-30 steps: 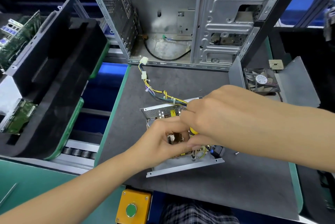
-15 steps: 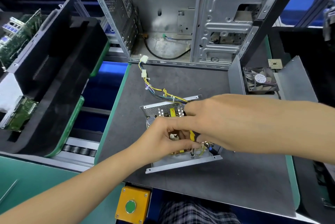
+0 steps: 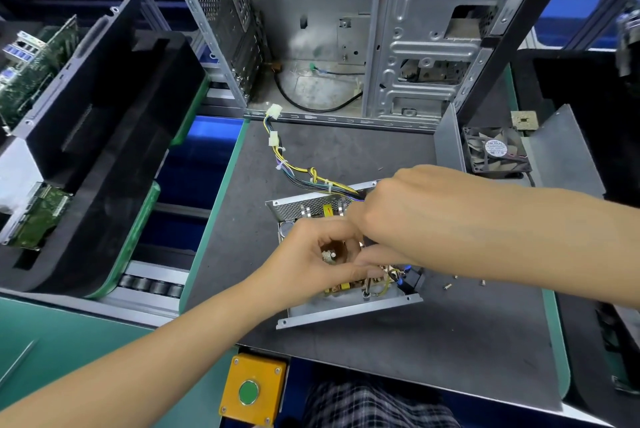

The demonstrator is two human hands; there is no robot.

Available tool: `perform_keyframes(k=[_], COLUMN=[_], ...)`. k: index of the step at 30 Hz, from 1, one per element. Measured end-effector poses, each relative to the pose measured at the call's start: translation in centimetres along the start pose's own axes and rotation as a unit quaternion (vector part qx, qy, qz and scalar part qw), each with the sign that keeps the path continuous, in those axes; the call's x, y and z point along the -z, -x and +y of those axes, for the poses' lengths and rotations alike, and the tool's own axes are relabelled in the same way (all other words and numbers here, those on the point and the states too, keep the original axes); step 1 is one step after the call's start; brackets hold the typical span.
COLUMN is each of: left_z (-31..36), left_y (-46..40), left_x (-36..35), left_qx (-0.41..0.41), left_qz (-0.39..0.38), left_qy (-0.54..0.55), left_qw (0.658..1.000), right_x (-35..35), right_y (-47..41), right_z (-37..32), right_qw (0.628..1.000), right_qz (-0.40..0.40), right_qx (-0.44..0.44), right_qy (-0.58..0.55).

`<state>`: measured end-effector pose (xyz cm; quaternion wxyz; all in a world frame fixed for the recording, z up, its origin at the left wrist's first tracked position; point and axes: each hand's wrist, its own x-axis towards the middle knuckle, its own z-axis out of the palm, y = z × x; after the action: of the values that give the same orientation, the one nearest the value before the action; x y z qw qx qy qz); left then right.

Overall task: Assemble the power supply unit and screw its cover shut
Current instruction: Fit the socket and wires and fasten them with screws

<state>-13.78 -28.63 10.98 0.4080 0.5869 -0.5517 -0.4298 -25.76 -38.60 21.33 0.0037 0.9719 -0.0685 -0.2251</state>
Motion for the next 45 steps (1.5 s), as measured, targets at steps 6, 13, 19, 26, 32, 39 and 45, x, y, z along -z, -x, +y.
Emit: perform_keyframes(k=[6,13,19,26,32,39,45], left_z=[0.2,0.2,0.4,0.6,0.9,0.3,0.1], left_y=[0.4,0.1,-0.2,-0.8,-0.7,-0.3,-0.4], left_x=[-0.2,0.9,0.8,0.1,0.7,0.7,-0.3], left_qx=[0.024,0.035,0.004,-0.011,-0.032,-0.006,0.027], left_qz=[-0.052,-0.091,-0.119,-0.049,-0.048,-0.083,-0.077], left_qy=[0.048,0.0,0.027,0.027,-0.002,0.06,0.062], left_qw=[0.997,0.995,0.993,0.998,0.998,0.995,0.995], right_x=[-0.7,-1.5,-1.7,-0.7,-1.3,-1.1,-0.4], right_y=[0.4,1.1,0.9,0.9,1.3,0.9,1.4], right_z=[-0.5,0.8,0.4,-0.1,0.3,-0.4,-0.9], right_qw=[0.996,0.997,0.995,0.993,0.996,0.994,0.997], right_qz=[0.059,0.077,0.092,0.072,0.088,0.095,0.049], right_qx=[-0.021,0.031,0.03,-0.005,0.007,-0.009,-0.017], right_qy=[0.061,-0.003,0.033,0.096,-0.008,0.052,0.063])
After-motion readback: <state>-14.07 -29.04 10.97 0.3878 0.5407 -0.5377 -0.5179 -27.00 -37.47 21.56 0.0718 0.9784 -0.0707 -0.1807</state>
